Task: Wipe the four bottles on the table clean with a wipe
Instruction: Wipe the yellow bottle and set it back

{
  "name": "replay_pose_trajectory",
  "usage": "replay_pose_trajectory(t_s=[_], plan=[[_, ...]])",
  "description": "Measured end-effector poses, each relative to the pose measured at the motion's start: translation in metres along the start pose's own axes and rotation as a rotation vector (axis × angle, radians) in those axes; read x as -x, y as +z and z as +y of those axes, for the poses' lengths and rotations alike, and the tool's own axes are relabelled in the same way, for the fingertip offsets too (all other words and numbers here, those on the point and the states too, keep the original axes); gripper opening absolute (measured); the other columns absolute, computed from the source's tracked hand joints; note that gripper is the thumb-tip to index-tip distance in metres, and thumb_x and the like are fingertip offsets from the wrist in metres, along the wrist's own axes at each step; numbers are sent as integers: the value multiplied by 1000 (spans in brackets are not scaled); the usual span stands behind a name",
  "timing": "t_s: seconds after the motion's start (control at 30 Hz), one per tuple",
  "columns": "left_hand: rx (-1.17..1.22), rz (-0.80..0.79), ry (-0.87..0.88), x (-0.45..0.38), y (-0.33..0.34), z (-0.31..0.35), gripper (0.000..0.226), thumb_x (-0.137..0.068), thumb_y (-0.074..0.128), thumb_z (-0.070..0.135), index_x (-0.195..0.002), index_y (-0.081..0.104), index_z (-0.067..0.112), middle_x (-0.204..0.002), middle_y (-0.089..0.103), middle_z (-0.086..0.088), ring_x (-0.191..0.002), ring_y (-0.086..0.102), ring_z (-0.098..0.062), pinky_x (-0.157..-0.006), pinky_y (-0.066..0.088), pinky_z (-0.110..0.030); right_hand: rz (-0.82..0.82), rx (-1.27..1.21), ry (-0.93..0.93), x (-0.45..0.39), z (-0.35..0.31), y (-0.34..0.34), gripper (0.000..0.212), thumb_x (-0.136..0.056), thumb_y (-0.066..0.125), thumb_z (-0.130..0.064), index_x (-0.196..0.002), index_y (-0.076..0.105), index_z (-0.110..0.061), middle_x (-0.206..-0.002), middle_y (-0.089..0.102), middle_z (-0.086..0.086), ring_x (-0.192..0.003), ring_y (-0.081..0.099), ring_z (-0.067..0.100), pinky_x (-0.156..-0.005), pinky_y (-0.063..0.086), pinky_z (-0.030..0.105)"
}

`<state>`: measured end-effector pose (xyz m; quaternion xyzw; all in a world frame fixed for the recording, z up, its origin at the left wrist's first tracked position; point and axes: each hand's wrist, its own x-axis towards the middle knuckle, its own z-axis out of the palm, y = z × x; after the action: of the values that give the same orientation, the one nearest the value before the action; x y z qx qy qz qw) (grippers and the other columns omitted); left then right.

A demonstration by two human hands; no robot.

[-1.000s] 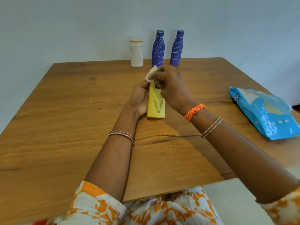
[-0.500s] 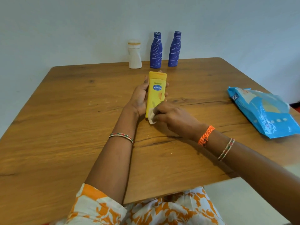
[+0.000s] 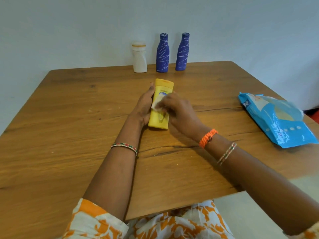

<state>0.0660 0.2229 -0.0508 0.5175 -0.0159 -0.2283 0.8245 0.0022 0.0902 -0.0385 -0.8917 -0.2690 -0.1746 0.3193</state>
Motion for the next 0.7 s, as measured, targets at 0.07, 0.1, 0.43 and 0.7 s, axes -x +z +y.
replay_pose_trajectory(t_s=[0.07,0.1,0.43,0.7], plan=[[-26,12,9,0,1,1,58,-100,22,51,-108,62,10,-98,70,-10,-91,65,-21,-86,50,-37,-84,-7,-44,12,-2,1,28,-79,61,6,-102,68,-10,-106,61,6,-103,54,18,-90,48,37],[-30,12,4,0,2,1,57,-100,24,51,-109,62,11,-98,70,-10,-92,65,-22,-89,49,-39,-80,-9,-47,10,0,-2,27,-81,61,5,-103,67,-11,-106,61,5,-103,54,16,-92,47,37],[-31,29,29,1,2,0,52,-100,26,50,-105,63,14,-87,72,-8,-82,65,-21,-78,52,-37,37,7,13,0,0,-3,28,-82,61,2,-106,66,-12,-106,62,5,-99,55,15,-86,49,35],[-43,-21,32,1,6,-2,51,-100,27,50,-111,63,15,-100,67,-11,-86,63,-22,-82,50,-38,14,130,-117,6,6,-10,36,-80,63,4,-113,66,-10,-105,60,11,-97,56,23,-82,47,31]])
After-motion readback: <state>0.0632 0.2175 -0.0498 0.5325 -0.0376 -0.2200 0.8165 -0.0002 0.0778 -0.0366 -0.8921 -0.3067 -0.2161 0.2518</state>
